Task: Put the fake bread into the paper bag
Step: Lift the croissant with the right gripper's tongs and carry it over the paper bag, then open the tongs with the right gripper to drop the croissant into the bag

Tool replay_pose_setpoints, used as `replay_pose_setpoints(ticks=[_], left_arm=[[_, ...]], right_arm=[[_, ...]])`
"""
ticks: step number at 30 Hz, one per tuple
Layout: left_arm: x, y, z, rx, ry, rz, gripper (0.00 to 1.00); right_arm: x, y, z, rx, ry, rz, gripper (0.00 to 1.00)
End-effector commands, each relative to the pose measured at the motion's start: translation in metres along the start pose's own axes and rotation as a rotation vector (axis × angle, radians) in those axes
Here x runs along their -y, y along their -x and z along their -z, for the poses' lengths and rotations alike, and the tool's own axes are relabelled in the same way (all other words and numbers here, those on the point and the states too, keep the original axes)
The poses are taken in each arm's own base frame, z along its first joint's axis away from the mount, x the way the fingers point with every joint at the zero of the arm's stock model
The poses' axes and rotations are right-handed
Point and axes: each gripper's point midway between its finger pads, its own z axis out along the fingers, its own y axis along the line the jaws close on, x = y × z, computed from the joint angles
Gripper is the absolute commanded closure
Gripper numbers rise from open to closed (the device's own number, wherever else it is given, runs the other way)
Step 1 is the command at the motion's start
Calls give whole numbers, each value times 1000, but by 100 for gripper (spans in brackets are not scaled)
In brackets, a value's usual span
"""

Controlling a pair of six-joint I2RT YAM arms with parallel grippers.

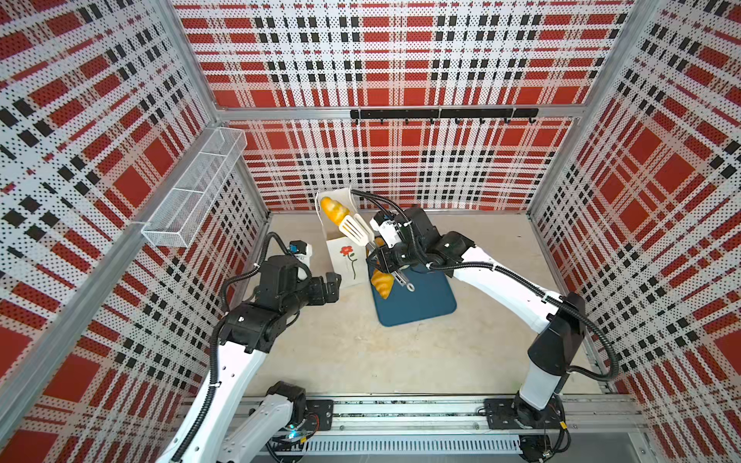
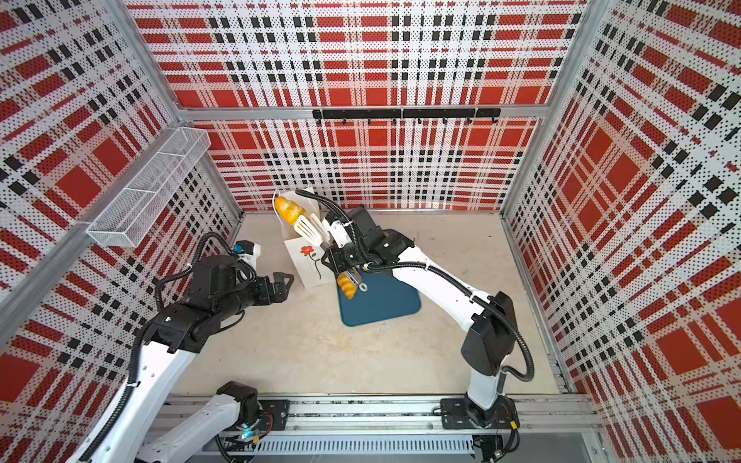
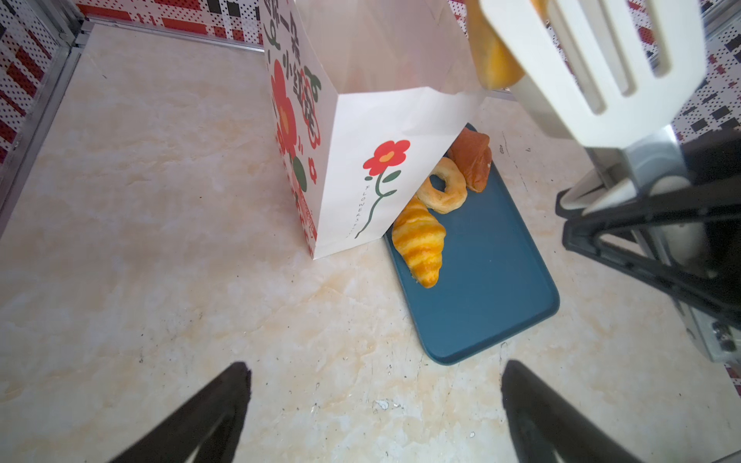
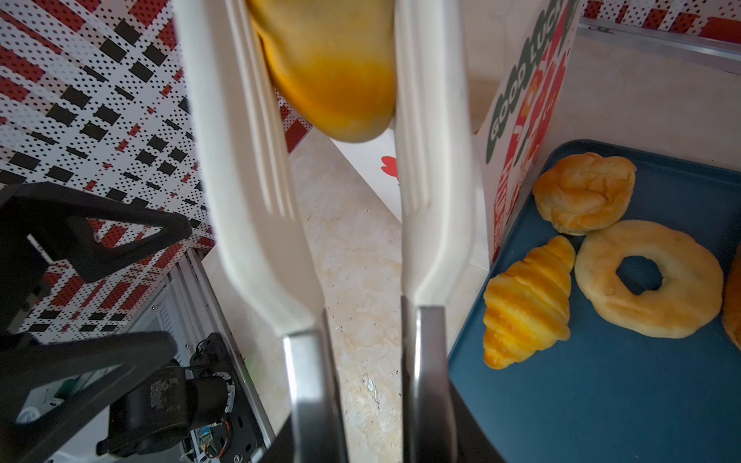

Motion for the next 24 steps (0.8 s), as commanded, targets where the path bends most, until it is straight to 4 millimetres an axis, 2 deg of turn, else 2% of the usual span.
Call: replay_pose_setpoints(ticks=[1, 15, 24], left_arm=[[-1, -1, 0, 6, -6, 1, 1], [-2, -7, -1, -5, -10, 3, 1], [-2, -8, 1, 0, -12, 4, 1]], right_arm=[[-9, 30, 4, 89, 4, 41, 63], [15, 34, -8, 48, -127, 71, 61], [20, 33, -11, 35, -148, 70, 51]])
